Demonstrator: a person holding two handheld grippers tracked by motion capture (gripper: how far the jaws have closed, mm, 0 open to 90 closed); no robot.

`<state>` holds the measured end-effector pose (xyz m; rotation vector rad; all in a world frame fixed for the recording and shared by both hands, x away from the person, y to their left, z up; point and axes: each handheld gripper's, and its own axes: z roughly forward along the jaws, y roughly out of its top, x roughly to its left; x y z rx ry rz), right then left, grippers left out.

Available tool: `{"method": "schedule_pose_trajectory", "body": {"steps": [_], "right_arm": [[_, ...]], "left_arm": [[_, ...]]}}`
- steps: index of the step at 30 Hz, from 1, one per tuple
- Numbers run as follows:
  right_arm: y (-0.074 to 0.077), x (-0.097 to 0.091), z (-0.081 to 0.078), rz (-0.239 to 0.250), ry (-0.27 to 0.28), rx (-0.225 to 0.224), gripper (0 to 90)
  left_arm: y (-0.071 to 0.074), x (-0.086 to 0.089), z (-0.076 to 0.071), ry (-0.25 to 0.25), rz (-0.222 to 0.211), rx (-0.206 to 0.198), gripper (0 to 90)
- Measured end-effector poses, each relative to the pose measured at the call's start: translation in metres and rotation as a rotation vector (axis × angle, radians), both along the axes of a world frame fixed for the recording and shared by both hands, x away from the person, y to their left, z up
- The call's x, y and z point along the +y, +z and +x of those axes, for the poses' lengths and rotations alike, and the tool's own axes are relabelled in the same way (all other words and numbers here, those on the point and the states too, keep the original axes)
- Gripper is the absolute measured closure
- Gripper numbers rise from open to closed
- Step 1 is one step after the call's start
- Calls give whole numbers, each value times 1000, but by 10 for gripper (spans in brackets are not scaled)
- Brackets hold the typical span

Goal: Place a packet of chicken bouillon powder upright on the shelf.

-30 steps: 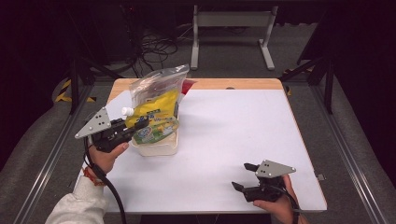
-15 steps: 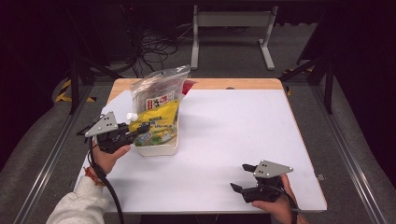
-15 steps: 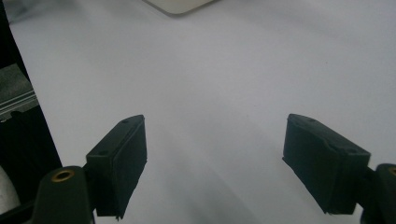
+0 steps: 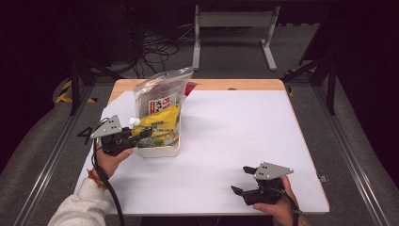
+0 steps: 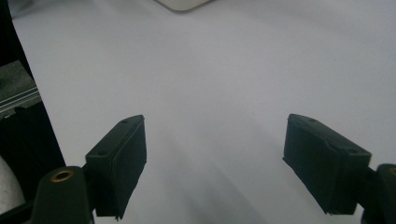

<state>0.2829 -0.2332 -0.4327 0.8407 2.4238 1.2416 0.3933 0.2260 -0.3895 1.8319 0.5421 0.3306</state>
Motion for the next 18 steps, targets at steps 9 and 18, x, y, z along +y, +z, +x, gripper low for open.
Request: {"method": "schedule_pose_trajectory", "body": {"steps": [9,18], "right_arm": [[0,1,1,-4,5,0,214],[-1,4,2,-14,16,2,213]], "left_arm": [[-6,3,0,18,5,6,841],[-10,6,1,31,-9,18,841]]}}
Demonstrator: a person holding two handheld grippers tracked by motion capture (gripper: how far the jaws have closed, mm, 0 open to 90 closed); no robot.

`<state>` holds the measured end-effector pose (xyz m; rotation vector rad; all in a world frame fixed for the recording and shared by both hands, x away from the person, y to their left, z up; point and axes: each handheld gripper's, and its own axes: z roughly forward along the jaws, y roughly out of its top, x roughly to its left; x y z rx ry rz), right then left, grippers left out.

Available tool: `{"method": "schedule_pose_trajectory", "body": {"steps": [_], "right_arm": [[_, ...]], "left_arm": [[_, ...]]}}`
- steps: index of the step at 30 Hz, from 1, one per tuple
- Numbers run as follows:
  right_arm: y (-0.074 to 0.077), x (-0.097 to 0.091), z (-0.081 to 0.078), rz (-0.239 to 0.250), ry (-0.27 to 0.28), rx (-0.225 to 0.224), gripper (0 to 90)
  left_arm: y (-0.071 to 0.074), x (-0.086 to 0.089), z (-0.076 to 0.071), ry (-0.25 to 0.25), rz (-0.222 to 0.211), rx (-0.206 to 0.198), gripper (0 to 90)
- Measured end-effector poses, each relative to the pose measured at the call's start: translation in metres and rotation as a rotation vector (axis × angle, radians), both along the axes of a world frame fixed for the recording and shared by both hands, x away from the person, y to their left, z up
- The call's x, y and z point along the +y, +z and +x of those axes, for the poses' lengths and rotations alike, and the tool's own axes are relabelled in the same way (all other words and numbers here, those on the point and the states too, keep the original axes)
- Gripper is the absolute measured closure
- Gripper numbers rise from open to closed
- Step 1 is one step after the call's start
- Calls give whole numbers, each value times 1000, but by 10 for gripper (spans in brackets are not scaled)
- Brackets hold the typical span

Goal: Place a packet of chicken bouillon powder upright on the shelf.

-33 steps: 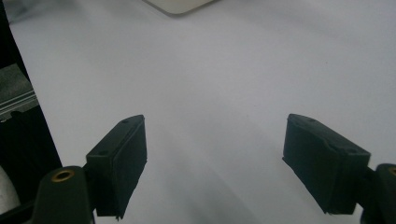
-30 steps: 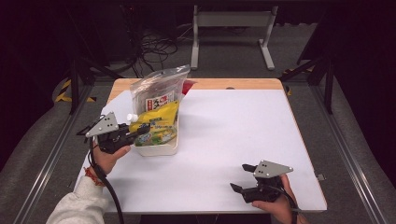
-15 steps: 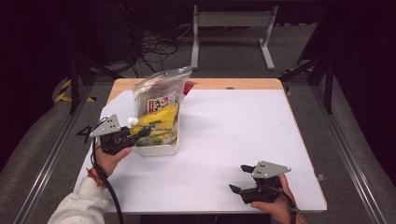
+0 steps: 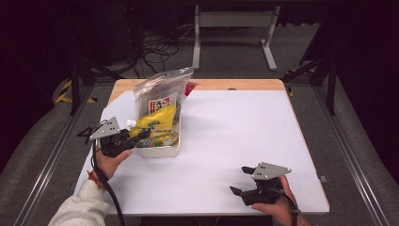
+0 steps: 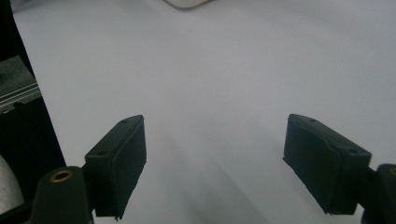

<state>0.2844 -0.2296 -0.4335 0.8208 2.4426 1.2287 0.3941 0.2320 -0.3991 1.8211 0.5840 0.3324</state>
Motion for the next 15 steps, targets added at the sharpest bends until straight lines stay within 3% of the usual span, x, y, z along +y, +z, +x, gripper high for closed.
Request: {"method": "schedule_pose_trajectory", "body": {"steps": [15], "right_arm": [[-2,3,1,-8,15,9,211]], "left_arm": [[-7,5,2,15,3,17,843]]}}
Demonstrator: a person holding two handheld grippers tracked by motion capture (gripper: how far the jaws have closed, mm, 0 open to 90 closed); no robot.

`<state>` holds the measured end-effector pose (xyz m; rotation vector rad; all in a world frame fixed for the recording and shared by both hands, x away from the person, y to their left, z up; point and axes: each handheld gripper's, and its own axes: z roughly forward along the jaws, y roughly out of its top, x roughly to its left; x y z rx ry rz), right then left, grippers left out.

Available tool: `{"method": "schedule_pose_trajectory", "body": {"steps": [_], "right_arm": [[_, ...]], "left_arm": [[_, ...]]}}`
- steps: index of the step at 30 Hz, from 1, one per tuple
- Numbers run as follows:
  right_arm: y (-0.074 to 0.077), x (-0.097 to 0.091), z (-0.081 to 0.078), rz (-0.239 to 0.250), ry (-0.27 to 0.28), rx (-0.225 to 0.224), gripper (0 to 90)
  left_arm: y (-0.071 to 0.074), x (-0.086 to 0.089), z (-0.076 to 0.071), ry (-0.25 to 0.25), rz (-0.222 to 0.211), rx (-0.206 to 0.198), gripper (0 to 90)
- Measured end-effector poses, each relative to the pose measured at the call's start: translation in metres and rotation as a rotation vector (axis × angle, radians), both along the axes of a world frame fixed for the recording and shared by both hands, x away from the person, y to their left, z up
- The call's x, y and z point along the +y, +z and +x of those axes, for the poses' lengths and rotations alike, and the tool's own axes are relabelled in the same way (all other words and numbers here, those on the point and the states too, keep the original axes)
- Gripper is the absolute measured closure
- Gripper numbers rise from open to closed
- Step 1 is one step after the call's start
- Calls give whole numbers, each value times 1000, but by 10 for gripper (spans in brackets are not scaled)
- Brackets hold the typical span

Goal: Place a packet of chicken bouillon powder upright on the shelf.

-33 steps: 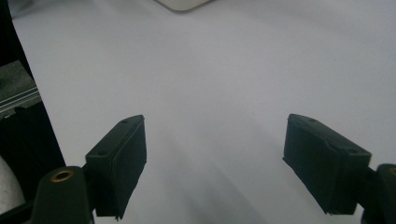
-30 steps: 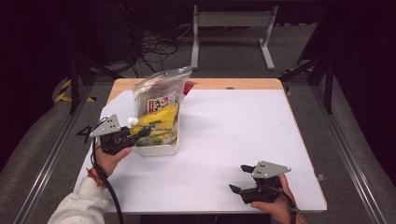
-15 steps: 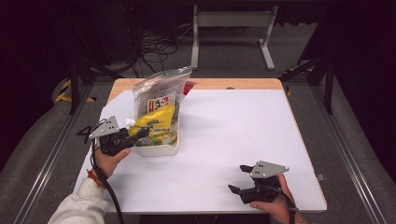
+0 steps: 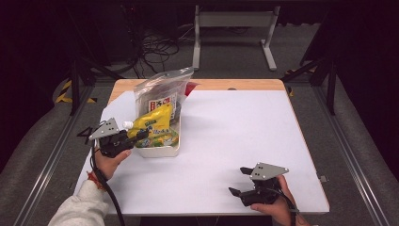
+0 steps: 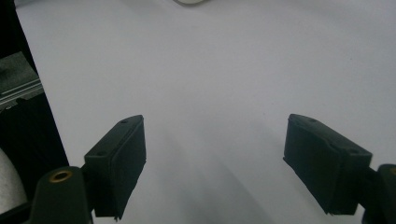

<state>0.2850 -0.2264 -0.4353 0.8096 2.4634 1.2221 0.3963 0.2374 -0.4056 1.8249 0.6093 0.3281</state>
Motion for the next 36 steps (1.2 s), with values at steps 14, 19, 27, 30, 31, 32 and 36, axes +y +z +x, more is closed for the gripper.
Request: {"method": "schedule_pose_trajectory", "body": {"steps": [14,19,27,30,31,32,36], "right_arm": [[-2,4,1,-13,21,11,208],[-2,5,1,-15,23,10,207],[-1,4,0,-14,21,5,207],[-1,3,0,-14,21,3,207],[-1,3,0,-15,20,3,207],[-1,3,0,-15,21,3,207],[-1,3,0,-16,21,2,207]], "left_arm": [[-3,1,-4,-11,24,-5,845],[-3,1,-5,-7,29,-8,845],[-6,-1,-7,36,19,-16,839],[-7,-2,-7,48,32,-16,829],[-8,-3,-8,51,30,-11,825],[-8,-4,-8,57,40,-15,820],[-9,-8,-9,87,67,-21,770]]}}
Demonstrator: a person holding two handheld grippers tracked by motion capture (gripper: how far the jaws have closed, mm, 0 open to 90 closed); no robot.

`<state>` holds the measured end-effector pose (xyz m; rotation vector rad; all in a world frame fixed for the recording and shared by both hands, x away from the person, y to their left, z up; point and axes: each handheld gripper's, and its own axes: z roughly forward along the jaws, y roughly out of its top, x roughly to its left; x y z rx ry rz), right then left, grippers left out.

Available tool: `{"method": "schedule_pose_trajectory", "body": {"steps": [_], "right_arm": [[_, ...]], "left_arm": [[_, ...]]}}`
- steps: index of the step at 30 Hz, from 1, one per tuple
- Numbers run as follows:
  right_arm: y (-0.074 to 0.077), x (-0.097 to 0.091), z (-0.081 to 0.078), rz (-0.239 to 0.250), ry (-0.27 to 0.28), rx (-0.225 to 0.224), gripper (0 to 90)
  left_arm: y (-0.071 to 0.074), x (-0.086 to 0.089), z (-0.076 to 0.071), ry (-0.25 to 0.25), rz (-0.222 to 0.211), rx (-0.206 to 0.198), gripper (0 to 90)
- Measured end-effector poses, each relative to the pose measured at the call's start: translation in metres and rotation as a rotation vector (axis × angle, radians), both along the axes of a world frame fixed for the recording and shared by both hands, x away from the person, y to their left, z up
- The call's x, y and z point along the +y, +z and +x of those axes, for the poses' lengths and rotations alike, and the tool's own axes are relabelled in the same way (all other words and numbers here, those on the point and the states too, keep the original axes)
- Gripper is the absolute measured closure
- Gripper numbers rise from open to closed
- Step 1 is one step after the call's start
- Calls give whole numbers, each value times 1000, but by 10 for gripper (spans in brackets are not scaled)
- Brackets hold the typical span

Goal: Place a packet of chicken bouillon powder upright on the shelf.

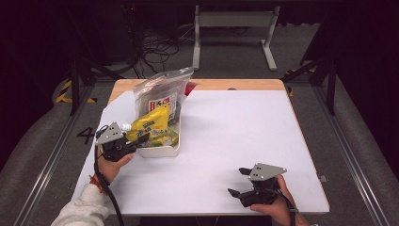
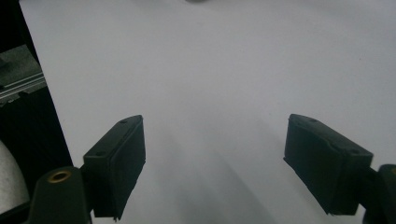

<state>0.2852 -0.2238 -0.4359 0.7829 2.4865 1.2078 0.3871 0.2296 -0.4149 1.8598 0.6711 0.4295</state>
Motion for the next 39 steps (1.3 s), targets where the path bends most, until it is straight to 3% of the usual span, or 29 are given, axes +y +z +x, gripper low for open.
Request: {"method": "schedule_pose_trajectory", "body": {"steps": [9,15,22,25,32,39], "right_arm": [[0,0,0,-5,0,-1,209],[0,-1,0,-4,0,-2,208],[1,-1,0,-2,-1,-4,208],[1,-1,0,-1,-1,-7,207],[2,-3,0,0,-4,-12,207],[4,-2,0,0,-2,-24,207]], "left_arm": [[6,1,-7,30,-21,-32,714],[13,2,-14,77,-14,-58,645],[16,4,-21,83,-31,-66,610],[17,5,-23,103,-8,-72,601],[18,22,-37,177,-29,-75,518],[12,30,-51,209,-5,-77,445]]}}
